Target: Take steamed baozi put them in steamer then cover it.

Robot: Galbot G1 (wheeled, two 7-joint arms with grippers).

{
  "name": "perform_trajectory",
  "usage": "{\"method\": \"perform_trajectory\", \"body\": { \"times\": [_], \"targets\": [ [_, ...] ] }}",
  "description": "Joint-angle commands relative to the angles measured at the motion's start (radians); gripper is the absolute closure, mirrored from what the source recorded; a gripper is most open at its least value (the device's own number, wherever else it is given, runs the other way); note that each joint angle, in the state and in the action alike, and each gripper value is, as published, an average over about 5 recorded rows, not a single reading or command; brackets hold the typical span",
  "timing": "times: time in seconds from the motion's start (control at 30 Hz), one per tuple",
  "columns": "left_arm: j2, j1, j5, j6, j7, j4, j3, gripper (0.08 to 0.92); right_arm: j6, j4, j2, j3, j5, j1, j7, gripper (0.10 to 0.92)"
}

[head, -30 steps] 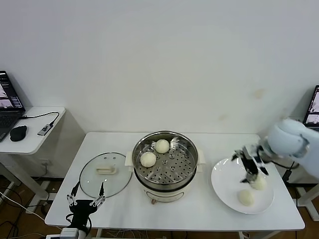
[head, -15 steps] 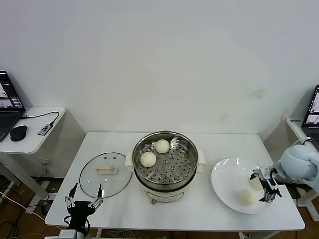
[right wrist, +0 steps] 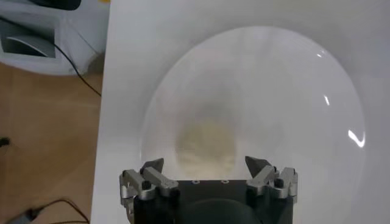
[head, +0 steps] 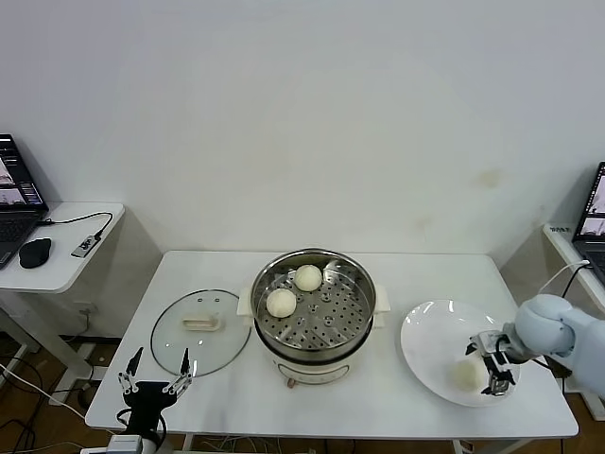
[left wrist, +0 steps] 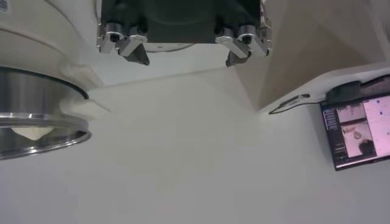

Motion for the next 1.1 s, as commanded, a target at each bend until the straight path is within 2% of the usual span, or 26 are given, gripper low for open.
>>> {"method": "perform_trajectory", "body": {
  "times": [0.03, 0.27, 0.53, 0.77, 1.1],
  "targets": [
    [-0.002, -0.003, 0.000, 0.001, 0.000, 0.006, 0.002, 0.177, 0.003, -0.060, 0.054, 0.025, -0.015, -0.049, 0.022, 0.217],
    [-0.003, -0.009, 0.001, 0.001, 0.000, 0.011, 0.004, 0.177, -0.005, -0.075, 0.066, 0.030, -0.022, -0.055, 0.024, 0.289],
    [-0.001, -0.011, 0.002, 0.001, 0.001, 0.009, 0.006, 0.177, -0.002, -0.065, 0.067, 0.037, -0.012, -0.031, 0.009, 0.428],
    [0.000, -0.014, 0.001, 0.001, 0.002, 0.009, 0.008, 0.177, -0.012, -0.028, 0.034, -0.008, 0.049, 0.134, -0.031, 0.440],
    [0.011, -0.015, -0.011, -0.001, 0.001, 0.013, 0.014, 0.177, -0.037, -0.014, 0.043, -0.040, 0.217, 0.481, -0.087, 0.431]
  ]
}}
